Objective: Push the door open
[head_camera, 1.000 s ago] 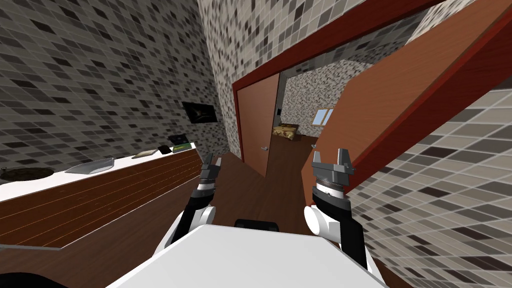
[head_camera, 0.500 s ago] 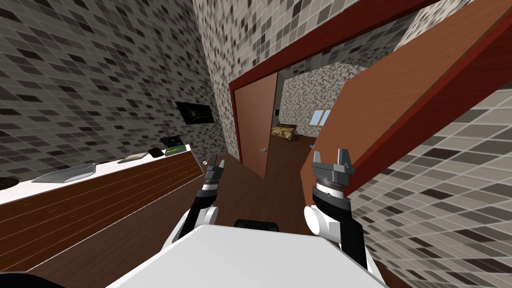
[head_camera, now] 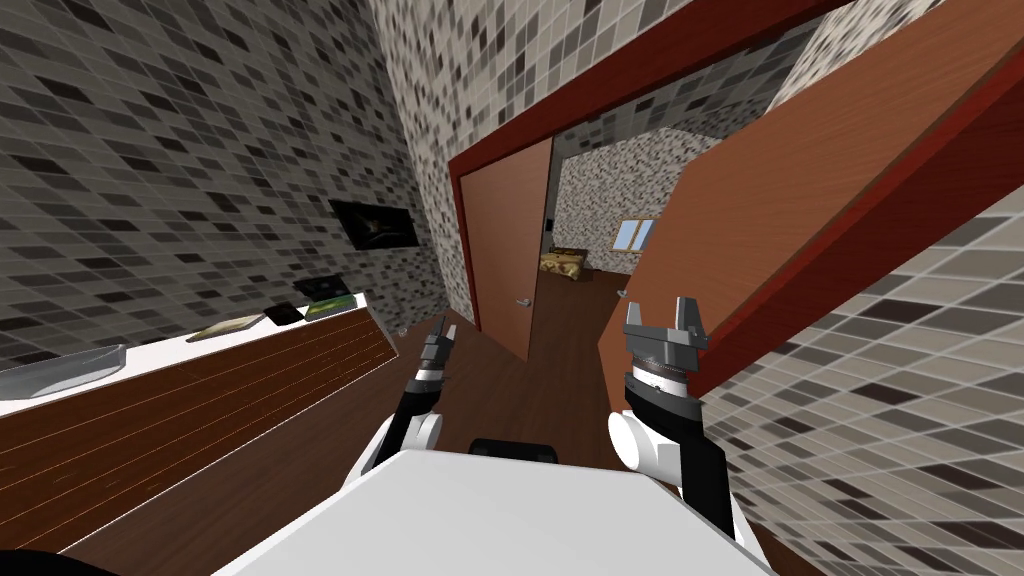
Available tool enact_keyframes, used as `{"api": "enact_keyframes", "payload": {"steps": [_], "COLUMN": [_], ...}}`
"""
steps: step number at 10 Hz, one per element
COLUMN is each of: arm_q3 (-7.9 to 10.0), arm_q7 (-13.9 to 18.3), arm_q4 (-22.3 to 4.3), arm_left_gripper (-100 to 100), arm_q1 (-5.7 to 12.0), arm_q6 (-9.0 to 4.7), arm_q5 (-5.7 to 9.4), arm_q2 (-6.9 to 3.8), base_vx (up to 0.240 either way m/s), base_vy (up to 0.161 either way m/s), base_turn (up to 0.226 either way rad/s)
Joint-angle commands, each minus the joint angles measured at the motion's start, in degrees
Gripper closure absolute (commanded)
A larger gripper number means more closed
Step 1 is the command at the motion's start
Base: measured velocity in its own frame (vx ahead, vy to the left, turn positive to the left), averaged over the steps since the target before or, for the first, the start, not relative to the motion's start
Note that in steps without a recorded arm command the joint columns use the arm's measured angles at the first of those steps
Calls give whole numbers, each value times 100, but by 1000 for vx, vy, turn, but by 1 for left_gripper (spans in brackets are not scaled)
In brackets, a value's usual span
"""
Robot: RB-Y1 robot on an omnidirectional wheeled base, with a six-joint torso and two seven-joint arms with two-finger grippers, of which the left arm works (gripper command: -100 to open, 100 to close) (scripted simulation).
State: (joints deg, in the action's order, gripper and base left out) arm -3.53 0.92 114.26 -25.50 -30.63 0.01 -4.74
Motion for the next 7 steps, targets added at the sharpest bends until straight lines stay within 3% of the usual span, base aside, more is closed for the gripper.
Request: {"api": "enact_keyframes", "payload": {"steps": [1,7], "arm_q3": [-58,-237], "arm_q7": [4,23], "arm_q4": [-220,-998], "arm_left_gripper": [-100,-100], "arm_q1": [35,258], "arm_q6": [-77,-227], "arm_q5": [-11,-45], "arm_q2": [-10,-47], "base_vx": [110,95], "base_vy": [4,12], "base_turn": [-71,-75]}}
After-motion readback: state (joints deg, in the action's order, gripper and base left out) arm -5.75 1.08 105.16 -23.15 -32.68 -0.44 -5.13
